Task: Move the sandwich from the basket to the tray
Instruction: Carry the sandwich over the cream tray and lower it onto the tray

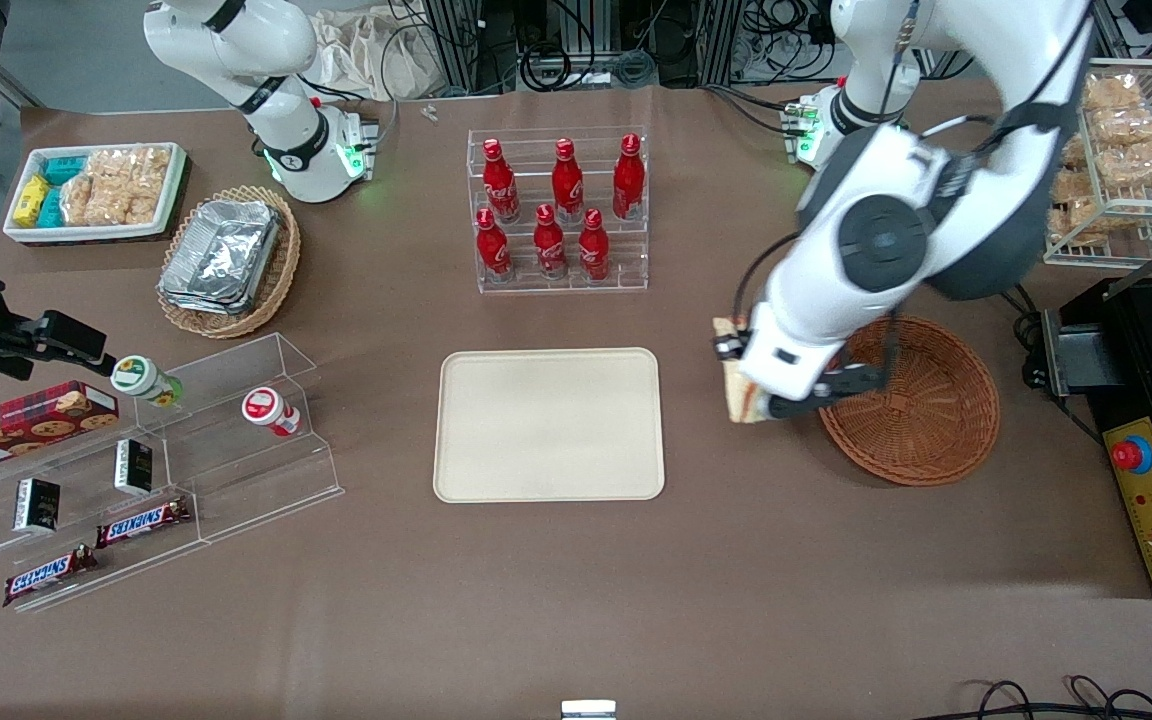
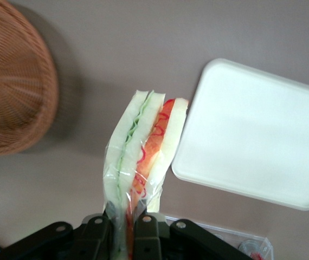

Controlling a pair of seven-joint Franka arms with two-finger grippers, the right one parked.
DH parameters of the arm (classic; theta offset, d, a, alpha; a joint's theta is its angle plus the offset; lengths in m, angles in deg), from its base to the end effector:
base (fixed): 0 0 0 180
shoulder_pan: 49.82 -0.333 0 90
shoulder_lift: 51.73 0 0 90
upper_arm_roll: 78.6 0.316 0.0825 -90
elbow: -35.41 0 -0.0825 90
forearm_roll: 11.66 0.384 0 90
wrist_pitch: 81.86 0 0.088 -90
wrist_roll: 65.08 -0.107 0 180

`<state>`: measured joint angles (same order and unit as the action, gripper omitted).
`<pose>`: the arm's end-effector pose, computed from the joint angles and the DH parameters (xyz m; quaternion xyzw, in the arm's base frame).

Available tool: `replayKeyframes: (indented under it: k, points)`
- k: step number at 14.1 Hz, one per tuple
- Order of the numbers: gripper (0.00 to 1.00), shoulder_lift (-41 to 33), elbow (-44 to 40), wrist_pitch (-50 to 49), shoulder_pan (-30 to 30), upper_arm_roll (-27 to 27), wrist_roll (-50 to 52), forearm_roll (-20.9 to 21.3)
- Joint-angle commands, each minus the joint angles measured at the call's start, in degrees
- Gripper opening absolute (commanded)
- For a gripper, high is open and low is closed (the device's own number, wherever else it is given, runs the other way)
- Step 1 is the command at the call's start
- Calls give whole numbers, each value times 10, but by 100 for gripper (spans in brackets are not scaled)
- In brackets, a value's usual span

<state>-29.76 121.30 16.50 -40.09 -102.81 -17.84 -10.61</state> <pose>0.5610 -0.3312 0.4543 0.9880 0.1218 -0.0949 0.0092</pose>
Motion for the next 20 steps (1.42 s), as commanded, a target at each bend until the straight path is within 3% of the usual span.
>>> replayKeyframes:
  k: [1, 10, 14, 18, 19, 20]
  points:
    - [0, 49, -32, 7, 28, 3, -11, 10]
    - [0, 192, -33, 133, 107, 7, 26, 72]
    - [0, 237, -33, 183, 116, 6, 92, 141]
    - [0, 243, -44, 206, 116, 6, 95, 142]
    - [9, 244, -44, 206, 116, 6, 95, 142]
    - [33, 250, -44, 206, 115, 7, 95, 142]
